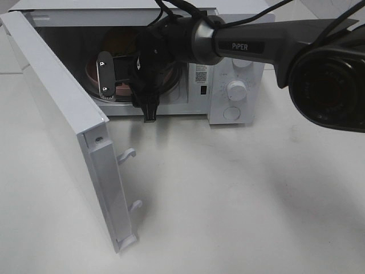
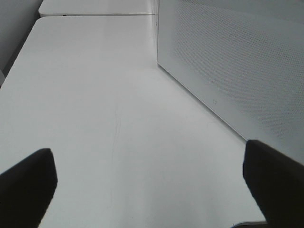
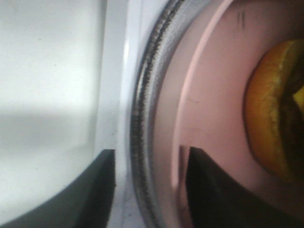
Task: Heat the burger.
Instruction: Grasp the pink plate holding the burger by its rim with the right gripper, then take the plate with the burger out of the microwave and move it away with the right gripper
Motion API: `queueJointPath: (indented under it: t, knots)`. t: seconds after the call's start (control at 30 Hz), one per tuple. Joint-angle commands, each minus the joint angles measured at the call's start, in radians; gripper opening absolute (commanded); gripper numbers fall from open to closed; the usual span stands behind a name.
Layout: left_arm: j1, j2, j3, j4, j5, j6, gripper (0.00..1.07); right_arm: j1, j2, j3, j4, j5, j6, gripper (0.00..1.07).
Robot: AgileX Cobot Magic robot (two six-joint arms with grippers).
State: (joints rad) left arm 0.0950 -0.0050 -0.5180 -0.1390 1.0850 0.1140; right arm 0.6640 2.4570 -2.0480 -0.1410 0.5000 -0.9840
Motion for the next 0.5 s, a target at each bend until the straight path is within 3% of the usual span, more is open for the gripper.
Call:
queueJointPath:
  t: [0.03,0.07,0.1,0.5]
  knots:
    - [0.001,-0.006,0.0,-0.003,-0.015,-0.005,1.01,-0.01,0.009,-0.011,-0.034,-0.05,-0.002,0.1]
    - [0.001,-0.006,0.0,-0.003,-0.015,-0.005,1.01,-0.01,0.009,-0.011,-0.034,-0.05,-0.002,0.1]
    - [0.001,-0.006,0.0,-0.003,-0.015,-0.005,1.01,-0.01,0.009,-0.011,-0.033,-0.049,-0.002,0.0]
    - [0.001,-0.006,0.0,-0.003,-0.015,-0.005,1.01,-0.009,-0.008,-0.01,-0.019,-0.016,-0.017,0.0]
